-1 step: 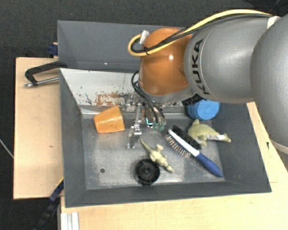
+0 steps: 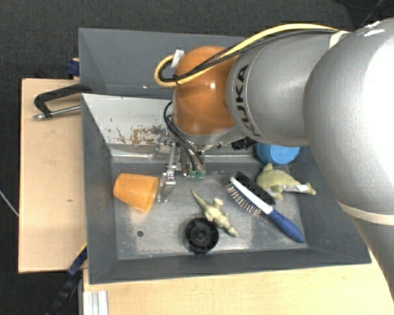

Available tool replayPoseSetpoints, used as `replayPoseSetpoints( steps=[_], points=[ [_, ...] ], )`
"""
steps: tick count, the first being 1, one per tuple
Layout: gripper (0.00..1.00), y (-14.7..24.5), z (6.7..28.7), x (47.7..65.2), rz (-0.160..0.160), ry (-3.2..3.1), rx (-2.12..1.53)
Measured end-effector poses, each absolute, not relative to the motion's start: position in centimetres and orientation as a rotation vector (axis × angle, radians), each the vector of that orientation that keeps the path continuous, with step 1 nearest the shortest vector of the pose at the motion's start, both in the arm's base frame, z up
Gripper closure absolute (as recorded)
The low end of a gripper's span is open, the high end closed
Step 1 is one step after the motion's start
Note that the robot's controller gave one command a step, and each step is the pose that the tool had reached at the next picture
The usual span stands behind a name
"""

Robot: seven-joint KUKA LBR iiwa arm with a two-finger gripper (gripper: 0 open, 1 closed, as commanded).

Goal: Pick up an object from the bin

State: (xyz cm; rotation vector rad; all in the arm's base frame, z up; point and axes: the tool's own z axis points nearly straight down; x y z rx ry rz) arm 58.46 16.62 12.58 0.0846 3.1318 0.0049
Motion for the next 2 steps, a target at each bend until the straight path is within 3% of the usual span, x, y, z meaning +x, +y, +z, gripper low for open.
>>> replayPoseSetpoints(
  steps=[1, 2],
  points=[
    [0.00, 19.4, 12.3, 58.6, 0.004, 3.042, -0.752],
    [0.00, 22.7, 12.3, 54.0, 0.003, 2.666, -1.660]
  ],
)
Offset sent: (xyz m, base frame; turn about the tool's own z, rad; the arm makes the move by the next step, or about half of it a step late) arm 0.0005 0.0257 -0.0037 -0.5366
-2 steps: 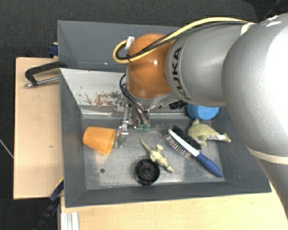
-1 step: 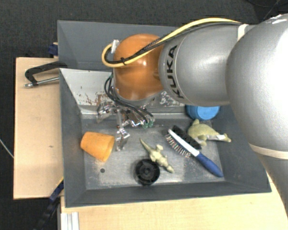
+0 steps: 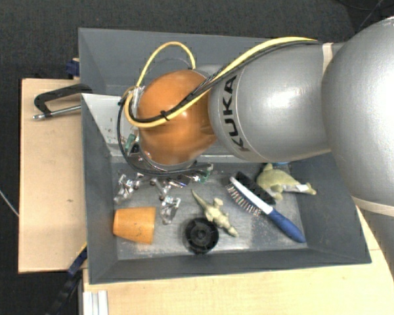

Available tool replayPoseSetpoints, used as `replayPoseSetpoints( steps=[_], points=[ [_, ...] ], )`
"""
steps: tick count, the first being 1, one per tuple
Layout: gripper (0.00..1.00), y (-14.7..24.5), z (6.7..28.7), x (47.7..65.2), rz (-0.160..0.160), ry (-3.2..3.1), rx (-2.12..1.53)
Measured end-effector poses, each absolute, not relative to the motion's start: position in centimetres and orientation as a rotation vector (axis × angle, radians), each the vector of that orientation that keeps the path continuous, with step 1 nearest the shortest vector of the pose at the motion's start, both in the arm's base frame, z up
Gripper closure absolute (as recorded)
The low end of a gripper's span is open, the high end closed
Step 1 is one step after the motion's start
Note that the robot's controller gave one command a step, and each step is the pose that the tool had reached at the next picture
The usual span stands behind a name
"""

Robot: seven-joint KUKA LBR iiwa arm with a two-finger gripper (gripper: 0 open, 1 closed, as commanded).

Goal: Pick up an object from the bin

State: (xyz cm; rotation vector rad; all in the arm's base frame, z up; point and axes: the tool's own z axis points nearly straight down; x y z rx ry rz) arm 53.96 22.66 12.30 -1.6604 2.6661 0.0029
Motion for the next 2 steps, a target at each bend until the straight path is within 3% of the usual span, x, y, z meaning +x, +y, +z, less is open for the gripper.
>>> replayPoseSetpoints(
  steps=[1, 2],
  points=[
    [0.00, 22.76, 7.48, 49.61, -0.006, 2.338, -2.070],
    [0.00, 22.95, 7.65, 49.79, 0.000, 2.348, -2.072]
  ],
)
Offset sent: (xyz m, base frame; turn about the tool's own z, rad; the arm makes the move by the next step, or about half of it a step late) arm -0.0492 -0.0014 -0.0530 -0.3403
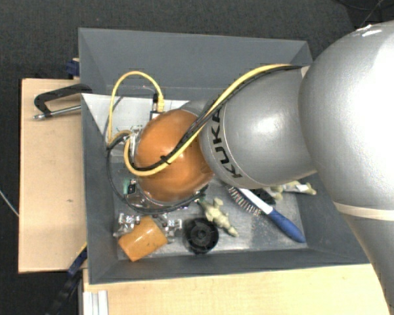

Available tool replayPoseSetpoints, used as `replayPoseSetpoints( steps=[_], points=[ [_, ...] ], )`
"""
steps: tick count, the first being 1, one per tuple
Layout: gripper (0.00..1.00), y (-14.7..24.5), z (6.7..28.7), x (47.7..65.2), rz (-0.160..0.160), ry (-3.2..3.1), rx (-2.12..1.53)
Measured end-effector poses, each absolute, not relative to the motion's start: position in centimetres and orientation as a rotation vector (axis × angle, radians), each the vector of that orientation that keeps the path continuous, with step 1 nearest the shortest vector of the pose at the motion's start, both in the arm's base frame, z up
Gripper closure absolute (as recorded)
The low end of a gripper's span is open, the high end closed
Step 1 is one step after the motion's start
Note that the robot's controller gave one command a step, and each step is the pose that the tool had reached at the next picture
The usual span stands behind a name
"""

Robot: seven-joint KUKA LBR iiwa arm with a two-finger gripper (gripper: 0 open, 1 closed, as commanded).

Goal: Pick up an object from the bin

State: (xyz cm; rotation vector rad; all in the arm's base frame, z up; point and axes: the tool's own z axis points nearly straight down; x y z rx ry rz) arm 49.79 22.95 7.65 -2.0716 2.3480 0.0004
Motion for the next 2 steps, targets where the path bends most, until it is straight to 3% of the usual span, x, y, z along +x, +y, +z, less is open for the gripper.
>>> replayPoseSetpoints(
  steps=[1, 2],
  points=[
    [1.00, 22.9, 7.7, 49.9, 0.000, 2.349, -2.070],
    [1.00, 23.2, 18.5, 50.1, -0.003, 2.349, -2.064]
  ],
)
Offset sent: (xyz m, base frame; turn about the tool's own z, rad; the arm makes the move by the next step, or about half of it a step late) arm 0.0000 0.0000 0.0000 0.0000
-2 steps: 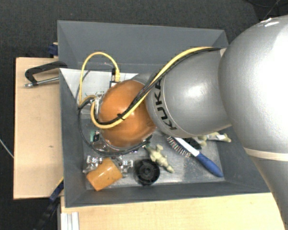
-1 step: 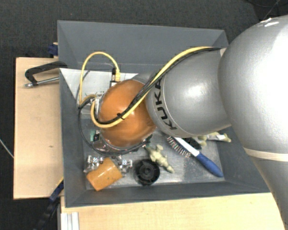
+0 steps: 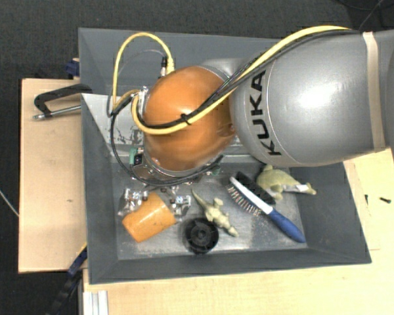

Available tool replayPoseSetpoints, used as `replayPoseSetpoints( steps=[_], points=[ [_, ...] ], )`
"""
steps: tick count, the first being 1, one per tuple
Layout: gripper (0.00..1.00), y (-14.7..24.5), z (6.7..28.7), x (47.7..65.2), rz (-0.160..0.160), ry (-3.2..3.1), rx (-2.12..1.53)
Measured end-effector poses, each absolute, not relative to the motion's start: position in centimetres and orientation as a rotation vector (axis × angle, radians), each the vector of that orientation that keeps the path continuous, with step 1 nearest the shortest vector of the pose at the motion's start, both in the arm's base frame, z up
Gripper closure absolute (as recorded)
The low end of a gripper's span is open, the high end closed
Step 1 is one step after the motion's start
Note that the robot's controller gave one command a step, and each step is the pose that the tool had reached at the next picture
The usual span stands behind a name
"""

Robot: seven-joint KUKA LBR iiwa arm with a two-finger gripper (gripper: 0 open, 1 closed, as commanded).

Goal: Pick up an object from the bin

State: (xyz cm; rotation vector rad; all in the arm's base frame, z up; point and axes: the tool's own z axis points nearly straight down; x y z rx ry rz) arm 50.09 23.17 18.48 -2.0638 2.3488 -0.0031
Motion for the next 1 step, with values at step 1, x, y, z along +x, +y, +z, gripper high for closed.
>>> replayPoseSetpoints(
  steps=[1],
  points=[
    [1.00, 23.34, 19.57, 50.17, 0.001, 2.356, -2.065]
  ],
)
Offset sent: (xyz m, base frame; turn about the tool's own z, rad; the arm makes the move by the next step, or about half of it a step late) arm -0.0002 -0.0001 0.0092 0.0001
